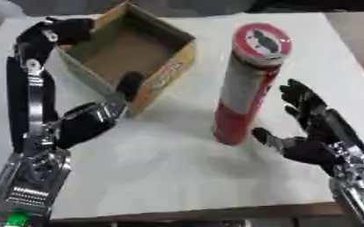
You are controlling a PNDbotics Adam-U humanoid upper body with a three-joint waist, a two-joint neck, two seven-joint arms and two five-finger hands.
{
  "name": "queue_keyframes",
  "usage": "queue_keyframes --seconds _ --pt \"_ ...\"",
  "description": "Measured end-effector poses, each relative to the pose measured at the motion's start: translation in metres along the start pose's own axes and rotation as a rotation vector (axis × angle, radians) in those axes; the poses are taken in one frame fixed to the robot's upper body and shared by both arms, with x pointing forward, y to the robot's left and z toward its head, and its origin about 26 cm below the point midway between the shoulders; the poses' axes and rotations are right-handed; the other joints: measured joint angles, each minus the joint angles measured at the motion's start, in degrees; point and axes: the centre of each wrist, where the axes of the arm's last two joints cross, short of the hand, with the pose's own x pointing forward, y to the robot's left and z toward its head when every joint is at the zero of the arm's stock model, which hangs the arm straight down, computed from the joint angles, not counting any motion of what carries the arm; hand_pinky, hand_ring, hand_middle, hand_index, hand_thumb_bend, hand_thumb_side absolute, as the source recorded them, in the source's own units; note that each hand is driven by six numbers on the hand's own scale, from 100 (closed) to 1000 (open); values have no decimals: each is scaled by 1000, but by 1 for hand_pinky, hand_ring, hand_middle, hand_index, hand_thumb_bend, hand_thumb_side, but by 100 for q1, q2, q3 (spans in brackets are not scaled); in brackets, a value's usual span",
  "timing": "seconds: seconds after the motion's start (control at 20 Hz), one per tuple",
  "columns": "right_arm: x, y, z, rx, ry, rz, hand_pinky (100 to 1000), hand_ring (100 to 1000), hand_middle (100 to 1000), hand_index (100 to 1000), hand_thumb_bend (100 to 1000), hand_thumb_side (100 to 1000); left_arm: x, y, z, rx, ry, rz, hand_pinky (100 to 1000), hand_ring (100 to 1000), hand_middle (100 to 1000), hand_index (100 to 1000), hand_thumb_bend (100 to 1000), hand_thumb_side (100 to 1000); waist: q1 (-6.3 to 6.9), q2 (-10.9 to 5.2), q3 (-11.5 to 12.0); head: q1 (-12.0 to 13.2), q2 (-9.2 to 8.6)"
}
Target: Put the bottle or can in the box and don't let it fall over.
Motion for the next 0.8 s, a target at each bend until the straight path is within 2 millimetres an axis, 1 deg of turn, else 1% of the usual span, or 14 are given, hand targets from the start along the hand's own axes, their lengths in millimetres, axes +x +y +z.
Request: queue_keyframes --seconds 0.1,0.35,0.6,0.8 --pt "0 -1 0 6 3 17 1000 1000 939 1000 695 100 0 0 0 0 -3 -4 637 621 516 714 559 507 1 11 11 0 0" --pt "-1 -4 1 12 22 90 1000 1000 937 1000 756 156 0 0 -1 8 -37 -45 627 612 508 711 564 478 3 12 6 0 0" --pt "0 -5 0 13 30 129 1000 1000 935 1000 791 193 1 0 -2 19 -60 -77 625 614 507 710 566 470 3 12 6 0 0" --pt "1 -6 -1 6 32 143 1000 1000 935 1000 791 211 1 0 -3 22 -63 -94 625 614 507 709 564 471 3 13 6 0 0"
